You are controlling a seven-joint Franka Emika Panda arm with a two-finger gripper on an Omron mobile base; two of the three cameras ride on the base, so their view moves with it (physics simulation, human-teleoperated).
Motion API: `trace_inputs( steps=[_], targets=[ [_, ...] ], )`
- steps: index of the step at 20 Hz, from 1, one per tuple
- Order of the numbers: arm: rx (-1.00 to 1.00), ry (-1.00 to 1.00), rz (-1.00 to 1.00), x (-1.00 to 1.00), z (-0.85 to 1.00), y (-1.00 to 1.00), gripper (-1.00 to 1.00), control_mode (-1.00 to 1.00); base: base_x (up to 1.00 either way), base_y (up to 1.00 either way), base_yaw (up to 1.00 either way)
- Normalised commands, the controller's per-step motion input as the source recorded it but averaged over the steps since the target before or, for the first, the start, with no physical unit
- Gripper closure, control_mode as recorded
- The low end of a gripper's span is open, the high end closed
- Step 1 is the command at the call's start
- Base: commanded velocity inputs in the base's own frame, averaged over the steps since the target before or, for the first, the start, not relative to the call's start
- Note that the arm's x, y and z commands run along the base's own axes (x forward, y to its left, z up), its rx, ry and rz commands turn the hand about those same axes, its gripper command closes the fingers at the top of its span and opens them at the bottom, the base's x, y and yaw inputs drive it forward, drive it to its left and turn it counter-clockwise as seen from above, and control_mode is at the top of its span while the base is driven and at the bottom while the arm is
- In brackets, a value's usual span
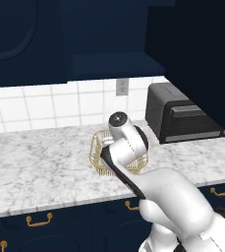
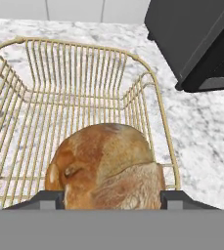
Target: Open the cabinet, pick up the bread from the cabinet and place it in the basket. Then move the basket to the dining counter.
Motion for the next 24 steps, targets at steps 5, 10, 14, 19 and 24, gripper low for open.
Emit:
trace_inputs(
  steps=[5,10,14,19,24],
  targets=[
    [0.01,0.05,-0.02,0.46,-0.12,-0.30,1.00,-1.00,0.00,0.00,0.00],
    [0.07,0.18,0.00,0.55,-0.12,-0.03,1.00,-1.00,0.00,0.00,0.00],
    [0.10,0.24,0.00,0.40,-0.29,0.00,1.00,-1.00,0.00,0.00,0.00],
    [0.05,0.09,0.00,0.29,-0.26,0.13,1.00,-1.00,0.00,0.00,0.00],
    [0.00,0.00,-0.01,0.07,-0.37,0.33,1.00,-1.00,0.00,0.00,0.00]
  ],
)
